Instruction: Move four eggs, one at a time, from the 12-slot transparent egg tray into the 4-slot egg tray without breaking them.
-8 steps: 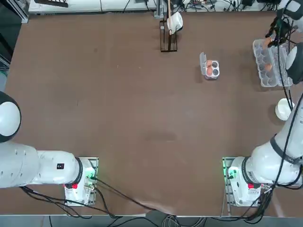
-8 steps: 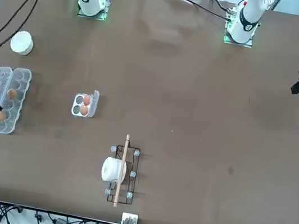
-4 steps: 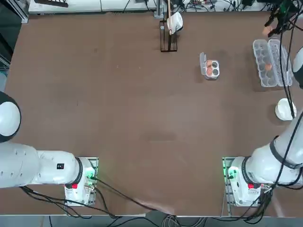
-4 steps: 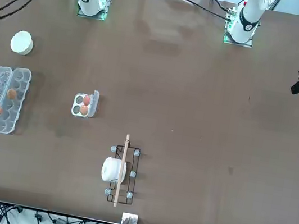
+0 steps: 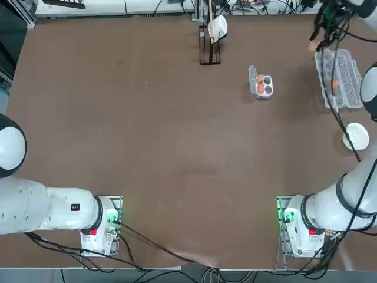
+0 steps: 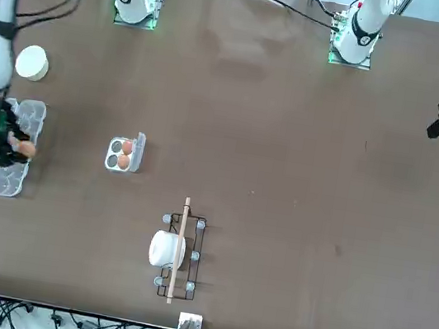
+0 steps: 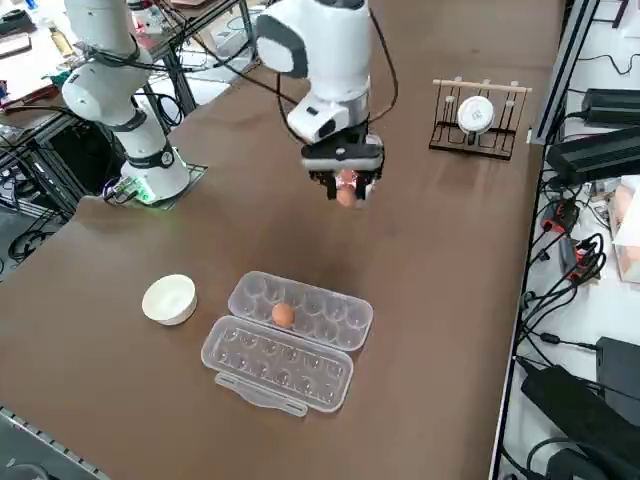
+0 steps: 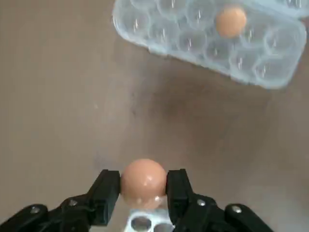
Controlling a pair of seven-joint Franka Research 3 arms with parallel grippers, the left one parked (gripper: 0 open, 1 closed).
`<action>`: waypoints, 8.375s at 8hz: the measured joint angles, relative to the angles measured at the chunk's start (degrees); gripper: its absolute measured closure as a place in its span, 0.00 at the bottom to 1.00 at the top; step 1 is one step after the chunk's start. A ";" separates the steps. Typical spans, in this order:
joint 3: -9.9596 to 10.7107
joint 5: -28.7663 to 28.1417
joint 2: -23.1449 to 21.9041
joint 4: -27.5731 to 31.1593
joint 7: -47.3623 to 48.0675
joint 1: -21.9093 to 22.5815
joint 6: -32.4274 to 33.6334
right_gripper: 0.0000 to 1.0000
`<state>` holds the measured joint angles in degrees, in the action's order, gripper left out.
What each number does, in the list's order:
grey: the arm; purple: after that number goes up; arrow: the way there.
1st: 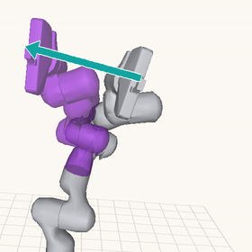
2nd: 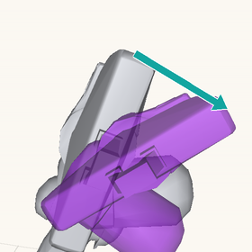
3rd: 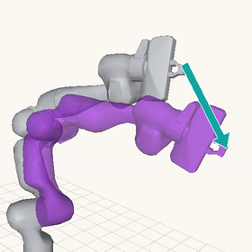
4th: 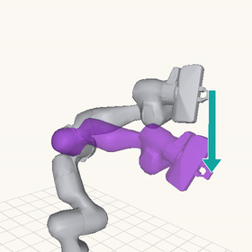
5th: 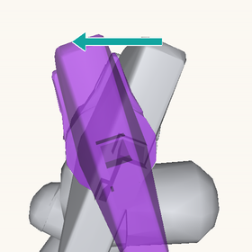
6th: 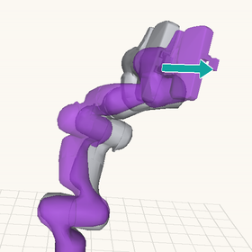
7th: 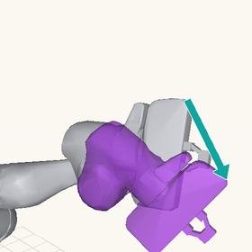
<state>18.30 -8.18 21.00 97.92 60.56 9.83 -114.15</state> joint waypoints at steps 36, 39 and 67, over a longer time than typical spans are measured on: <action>6.40 8.25 -5.62 14.97 3.25 6.01 -9.00 0.00; 6.48 8.25 -3.18 15.87 -5.12 -3.51 -15.37 0.01; 6.19 0.09 7.66 12.05 -4.14 -11.00 -27.24 0.44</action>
<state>24.49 -8.09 28.66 109.96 56.43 -1.17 -141.39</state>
